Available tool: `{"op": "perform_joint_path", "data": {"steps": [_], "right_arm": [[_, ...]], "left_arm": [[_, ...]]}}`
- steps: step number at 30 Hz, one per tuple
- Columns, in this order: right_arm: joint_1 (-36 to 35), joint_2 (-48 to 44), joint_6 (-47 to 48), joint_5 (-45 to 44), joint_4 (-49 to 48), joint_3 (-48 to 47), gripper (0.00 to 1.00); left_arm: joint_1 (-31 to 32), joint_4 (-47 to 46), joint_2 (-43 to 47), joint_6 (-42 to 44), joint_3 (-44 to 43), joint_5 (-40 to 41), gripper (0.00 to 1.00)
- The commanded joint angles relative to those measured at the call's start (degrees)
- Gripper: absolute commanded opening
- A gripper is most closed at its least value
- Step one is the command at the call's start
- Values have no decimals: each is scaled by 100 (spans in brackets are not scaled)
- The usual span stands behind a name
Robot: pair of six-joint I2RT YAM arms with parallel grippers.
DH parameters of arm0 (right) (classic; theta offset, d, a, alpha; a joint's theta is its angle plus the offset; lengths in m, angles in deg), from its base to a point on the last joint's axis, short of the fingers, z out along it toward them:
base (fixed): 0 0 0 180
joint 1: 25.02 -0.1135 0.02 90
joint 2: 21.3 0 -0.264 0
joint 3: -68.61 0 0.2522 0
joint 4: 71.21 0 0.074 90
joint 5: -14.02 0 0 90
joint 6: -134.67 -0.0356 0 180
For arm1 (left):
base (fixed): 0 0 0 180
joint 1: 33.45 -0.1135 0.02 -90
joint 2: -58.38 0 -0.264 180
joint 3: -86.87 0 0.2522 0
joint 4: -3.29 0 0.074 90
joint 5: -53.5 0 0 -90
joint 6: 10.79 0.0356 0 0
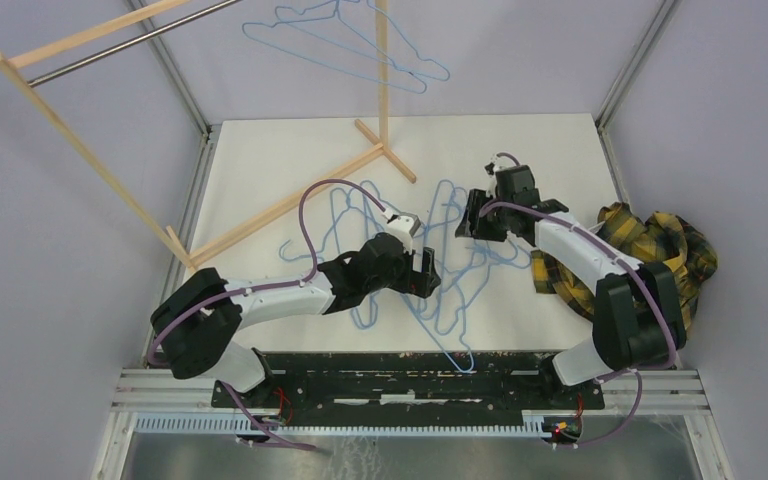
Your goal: Organize the hangers
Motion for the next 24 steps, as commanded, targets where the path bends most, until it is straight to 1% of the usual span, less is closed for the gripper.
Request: {"op": "perform_joint_path", "data": {"steps": [1, 7, 20, 22, 23, 24], "right_arm": [[-334, -327, 449, -35, 401, 605, 56], [-540, -314, 487, 75, 222, 1215, 55], [-927, 316, 418, 217, -85, 1392, 49], [-949, 385, 390, 276, -141, 1413, 45], [-956, 420, 371, 307, -172, 1423, 40], [-957, 429, 339, 322, -187, 1425, 33]], "left_arm": [[32, -190, 67, -262, 49, 169, 99], [87, -236, 129, -355, 212, 236, 100], [121, -170, 548, -461, 761, 430, 100], [122, -105, 655, -463, 774, 462, 100], [122, -58, 706, -452, 782, 480, 100], [122, -19, 764, -447, 773, 481, 100]]}}
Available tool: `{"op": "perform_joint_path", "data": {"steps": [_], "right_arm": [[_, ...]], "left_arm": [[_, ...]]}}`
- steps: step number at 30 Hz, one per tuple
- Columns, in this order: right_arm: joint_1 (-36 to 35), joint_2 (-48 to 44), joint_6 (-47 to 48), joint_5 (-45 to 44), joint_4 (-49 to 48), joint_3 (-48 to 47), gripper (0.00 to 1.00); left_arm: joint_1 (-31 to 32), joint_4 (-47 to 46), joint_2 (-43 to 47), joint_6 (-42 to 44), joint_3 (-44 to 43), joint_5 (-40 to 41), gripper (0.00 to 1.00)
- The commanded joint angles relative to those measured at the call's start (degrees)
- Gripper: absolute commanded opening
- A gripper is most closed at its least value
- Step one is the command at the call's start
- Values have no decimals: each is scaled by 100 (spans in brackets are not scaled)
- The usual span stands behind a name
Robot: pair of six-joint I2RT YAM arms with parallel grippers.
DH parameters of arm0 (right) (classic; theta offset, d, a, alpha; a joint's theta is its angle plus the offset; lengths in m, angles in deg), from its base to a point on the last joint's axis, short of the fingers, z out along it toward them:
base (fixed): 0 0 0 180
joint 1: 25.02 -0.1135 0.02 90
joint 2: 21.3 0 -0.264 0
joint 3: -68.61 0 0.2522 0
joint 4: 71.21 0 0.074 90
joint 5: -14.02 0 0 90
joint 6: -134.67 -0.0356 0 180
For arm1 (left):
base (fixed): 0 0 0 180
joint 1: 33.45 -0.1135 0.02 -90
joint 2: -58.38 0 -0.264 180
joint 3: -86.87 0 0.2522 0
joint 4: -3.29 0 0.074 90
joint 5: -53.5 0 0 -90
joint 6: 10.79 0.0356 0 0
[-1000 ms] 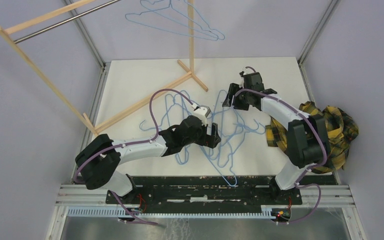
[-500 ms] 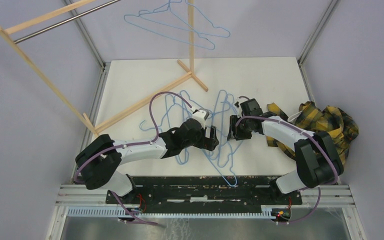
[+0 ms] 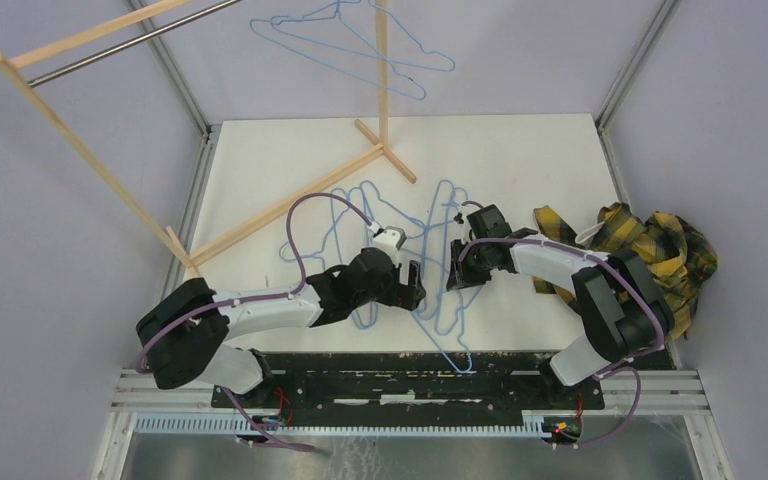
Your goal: Organize the hangers
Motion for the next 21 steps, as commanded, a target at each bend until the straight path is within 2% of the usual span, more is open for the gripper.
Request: {"op": "perform_joint_path", "data": {"steps": [1, 4, 6, 13, 21], "right_arm": [[-61, 215, -57, 61, -127, 62, 24], [-61, 15, -157, -18, -124, 36, 8], [-58, -249, -245, -108, -29, -16, 1], [-61, -1060, -561, -299, 344, -401, 1], [-129, -1157, -861, -155, 258, -719, 1]], "left_arm": [[36, -13, 410, -201, -7, 210, 100], [47, 170, 588, -172, -93, 156, 100], [56, 295, 699, -164, -159, 106, 100], [292, 454, 791, -121, -406, 158, 99], [814, 454, 160, -84, -1060, 484, 98]]}}
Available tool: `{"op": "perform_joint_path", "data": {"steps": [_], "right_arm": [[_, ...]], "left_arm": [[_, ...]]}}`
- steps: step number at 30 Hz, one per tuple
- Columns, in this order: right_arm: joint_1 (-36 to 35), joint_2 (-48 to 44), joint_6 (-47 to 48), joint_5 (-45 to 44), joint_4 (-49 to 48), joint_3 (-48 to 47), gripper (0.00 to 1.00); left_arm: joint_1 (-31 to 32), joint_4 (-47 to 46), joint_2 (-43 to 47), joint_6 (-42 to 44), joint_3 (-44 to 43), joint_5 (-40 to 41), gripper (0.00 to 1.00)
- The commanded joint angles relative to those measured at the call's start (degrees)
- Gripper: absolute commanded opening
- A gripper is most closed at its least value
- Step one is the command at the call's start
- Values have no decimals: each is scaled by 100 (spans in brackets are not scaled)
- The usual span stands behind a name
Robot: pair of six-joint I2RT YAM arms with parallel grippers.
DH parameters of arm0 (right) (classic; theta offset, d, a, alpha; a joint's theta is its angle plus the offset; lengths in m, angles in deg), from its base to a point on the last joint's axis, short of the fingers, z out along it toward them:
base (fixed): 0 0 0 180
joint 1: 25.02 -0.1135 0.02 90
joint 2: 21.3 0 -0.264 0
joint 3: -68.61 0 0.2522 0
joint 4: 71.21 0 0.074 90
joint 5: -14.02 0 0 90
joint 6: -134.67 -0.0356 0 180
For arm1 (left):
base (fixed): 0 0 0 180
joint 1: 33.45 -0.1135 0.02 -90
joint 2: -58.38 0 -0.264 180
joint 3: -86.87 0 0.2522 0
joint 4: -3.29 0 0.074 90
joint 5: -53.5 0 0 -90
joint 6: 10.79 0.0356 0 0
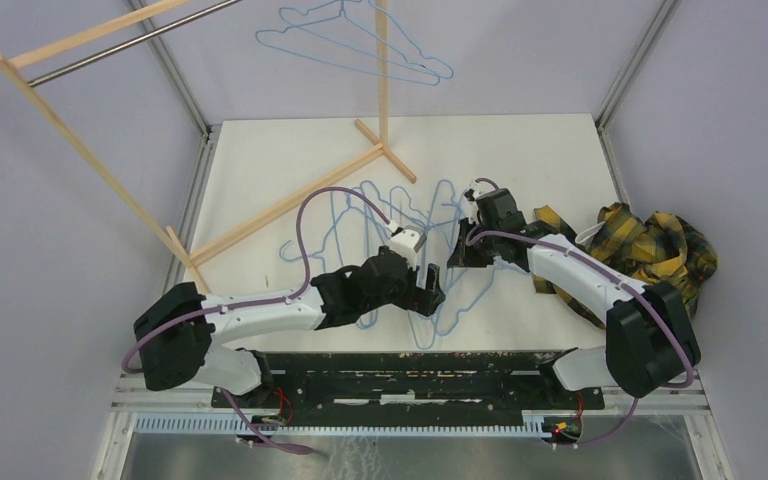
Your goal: Organize the hangers
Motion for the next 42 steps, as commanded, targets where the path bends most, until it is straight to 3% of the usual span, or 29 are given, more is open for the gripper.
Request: {"op": "perform_joint_path", "data": {"steps": [1, 15, 17, 19, 23, 24, 27, 29, 30, 34, 37, 38, 42], "right_arm": [[-74, -170, -275, 36, -128, -293, 1], [-104, -660, -368, 373, 323, -967, 1], [-107, -773, -373, 409, 427, -966, 1], [-107, -896, -360, 411, 519, -964, 1], [-114, -1060, -366, 418, 627, -1002, 1], [-112, -1077, -366, 434, 635, -1009, 1], [-118, -1099, -377, 462, 651, -1030, 1], [-116, -1117, -361, 463, 683, -1026, 2], [-115, -1130, -348, 461, 720, -1026, 8], [-111, -1395, -57, 538, 893, -927, 52], [-111, -1764, 252, 277, 1217, -745, 95], [-113, -1880, 345, 119, 1373, -678, 99], [-108, -2146, 470, -743, 1766, -235, 100]], "left_arm": [[308, -82, -305, -58, -566, 352, 98], [580, -166, -1089, -221, -423, 1140, 98], [580, -172, -1122, -225, -367, 1343, 94], [582, -173, -1172, -176, -360, 1478, 79], [578, -182, -1264, -59, -396, 1492, 32], [576, -182, -1272, -58, -403, 1492, 24], [583, -187, -1232, -86, -384, 1532, 4], [586, -176, -1089, -113, -305, 1575, 3], [580, -93, -970, -167, -269, 1683, 3], [565, 1060, -566, -571, -374, 2511, 3], [434, 1568, -89, -818, -304, 2735, 3], [402, 1672, 118, -902, -255, 2776, 3], [373, 1939, 1184, -1237, -76, 2821, 3]]}}
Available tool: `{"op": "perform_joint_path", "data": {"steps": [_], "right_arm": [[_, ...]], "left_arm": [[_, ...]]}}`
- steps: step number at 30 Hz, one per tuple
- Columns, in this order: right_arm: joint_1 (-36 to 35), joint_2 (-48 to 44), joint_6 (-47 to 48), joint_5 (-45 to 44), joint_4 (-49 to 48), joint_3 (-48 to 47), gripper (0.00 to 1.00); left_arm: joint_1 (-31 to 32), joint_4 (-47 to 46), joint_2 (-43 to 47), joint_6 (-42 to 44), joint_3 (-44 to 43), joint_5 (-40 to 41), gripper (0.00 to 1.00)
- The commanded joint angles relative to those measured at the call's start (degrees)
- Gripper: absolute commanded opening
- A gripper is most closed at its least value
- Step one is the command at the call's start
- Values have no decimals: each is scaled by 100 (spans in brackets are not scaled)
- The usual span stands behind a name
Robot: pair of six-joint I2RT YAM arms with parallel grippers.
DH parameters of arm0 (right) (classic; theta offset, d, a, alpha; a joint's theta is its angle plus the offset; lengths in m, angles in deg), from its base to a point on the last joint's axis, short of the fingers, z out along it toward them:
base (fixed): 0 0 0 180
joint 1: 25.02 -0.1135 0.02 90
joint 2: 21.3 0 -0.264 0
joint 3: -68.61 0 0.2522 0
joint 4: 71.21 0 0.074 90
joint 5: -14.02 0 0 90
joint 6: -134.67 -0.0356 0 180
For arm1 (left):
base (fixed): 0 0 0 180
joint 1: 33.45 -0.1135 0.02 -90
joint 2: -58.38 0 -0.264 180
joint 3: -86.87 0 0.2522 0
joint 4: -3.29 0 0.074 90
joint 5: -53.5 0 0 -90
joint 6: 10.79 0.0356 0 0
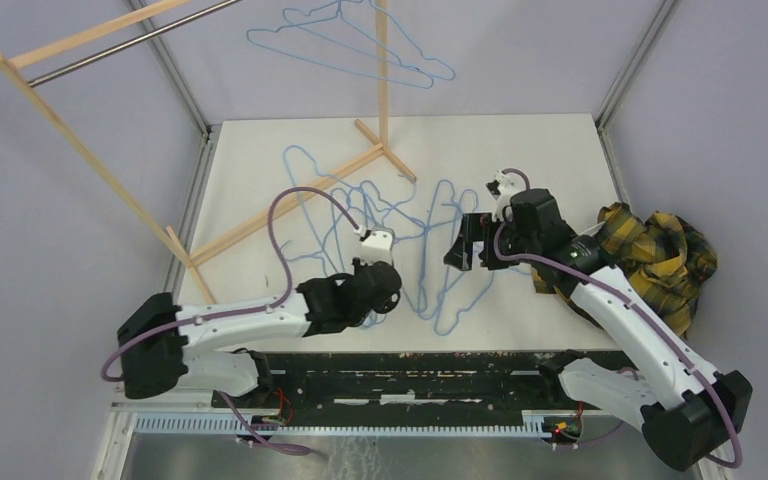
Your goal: Organize the hangers
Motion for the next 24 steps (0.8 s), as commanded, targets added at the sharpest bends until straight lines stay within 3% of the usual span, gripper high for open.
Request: {"op": "perform_joint_path", "data": {"steps": [1, 4, 10, 17, 24], "right_arm": [[13, -235, 215, -1048, 503, 486, 100], [27, -198, -36, -1458, 238, 835, 100], [52, 526, -234, -1432, -468, 916, 100], [71, 1263, -385, -1076, -1031, 633, 98], [84, 1482, -283, -1101, -1094, 430, 98]], "left_arm": [[-16, 427, 1267, -704, 138, 527, 3], [-17, 521, 2101, -606, 138, 663, 3], [-438, 281, 3015, 628, -408, 240, 3], [-2100, -123, 2408, 1537, -1447, -1416, 3], [-3612, -758, 1055, 1502, -2596, -3208, 3]]}}
